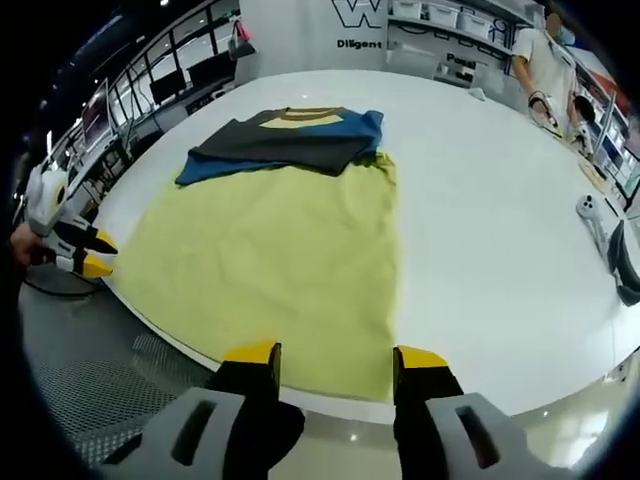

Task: Fold the garment on the visible template until the final outline fits inside the template.

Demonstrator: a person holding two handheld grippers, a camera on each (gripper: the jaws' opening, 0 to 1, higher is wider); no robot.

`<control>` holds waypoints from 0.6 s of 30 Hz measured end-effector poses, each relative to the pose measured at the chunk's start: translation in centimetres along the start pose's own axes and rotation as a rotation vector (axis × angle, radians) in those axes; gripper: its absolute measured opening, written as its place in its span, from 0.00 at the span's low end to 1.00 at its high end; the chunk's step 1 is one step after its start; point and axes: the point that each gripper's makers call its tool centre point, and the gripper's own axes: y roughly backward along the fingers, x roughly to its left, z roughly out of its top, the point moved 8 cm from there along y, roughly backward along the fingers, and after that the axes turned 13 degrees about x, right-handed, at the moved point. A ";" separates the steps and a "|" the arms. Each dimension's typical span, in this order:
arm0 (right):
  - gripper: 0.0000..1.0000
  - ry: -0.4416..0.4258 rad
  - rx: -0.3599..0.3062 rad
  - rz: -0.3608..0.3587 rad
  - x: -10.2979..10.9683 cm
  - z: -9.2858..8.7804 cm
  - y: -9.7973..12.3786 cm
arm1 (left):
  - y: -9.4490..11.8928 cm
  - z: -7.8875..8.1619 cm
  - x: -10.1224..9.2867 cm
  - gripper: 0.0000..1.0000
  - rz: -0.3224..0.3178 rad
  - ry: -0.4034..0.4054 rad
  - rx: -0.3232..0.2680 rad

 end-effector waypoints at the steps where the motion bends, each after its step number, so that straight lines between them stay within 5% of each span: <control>1: 0.38 -0.001 0.001 0.001 0.0 -0.1 0.0 | 0.0 0.0 0.1 0.24 0.006 0.005 0.002; 18: 0.37 -0.019 0.005 -0.015 -0.4 -0.5 -0.1 | -0.3 -0.6 0.0 0.17 0.003 0.078 -0.002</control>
